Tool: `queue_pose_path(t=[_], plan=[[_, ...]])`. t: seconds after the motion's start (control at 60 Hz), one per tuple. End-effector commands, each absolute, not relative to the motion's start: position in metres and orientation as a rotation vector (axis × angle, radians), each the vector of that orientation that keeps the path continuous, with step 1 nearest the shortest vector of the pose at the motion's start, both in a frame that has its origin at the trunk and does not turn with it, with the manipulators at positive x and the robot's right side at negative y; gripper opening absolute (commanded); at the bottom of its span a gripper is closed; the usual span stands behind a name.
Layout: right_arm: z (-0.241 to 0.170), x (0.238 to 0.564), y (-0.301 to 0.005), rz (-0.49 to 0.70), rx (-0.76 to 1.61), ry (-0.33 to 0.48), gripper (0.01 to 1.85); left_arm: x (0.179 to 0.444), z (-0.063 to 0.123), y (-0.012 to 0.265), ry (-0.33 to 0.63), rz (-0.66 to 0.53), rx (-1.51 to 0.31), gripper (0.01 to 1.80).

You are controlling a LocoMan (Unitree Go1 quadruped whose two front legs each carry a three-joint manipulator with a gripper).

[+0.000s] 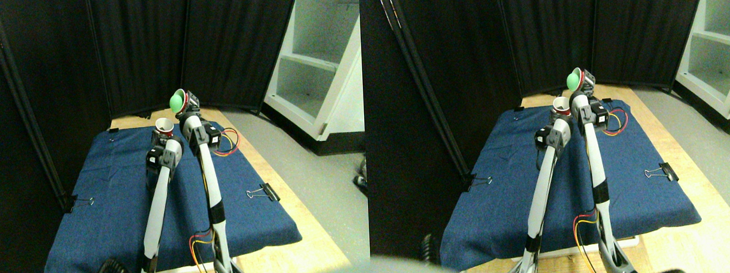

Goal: Pour (bimanual)

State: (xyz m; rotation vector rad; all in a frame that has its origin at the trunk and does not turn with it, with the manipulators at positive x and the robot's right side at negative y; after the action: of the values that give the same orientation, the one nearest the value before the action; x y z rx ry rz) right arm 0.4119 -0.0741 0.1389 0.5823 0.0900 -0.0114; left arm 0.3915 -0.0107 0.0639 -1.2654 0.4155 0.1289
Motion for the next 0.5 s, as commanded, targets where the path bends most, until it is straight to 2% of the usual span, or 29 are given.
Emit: queue_pose_path(t=[0.017, 0.267, 0.5], plan=[[0.1428, 0.4157, -0.0737, 0.001, 0.572, 0.068, 0.33, 0.3934, 0.0671, -0.0115, 0.386, 0.127, -1.286, 0.33], [0.1419, 0.4151, -0.0738, 0.009, 0.525, 0.079, 0.33, 0.3956, 0.0658, -0.0098, 0.374, 0.112, -1.312, 0.33], [0.1434, 0.4133, -0.0703, 0.057, 0.461, 0.090, 0.33, 0.3924, 0.0720, -0.0103, 0.366, 0.115, -1.321, 0.33]])
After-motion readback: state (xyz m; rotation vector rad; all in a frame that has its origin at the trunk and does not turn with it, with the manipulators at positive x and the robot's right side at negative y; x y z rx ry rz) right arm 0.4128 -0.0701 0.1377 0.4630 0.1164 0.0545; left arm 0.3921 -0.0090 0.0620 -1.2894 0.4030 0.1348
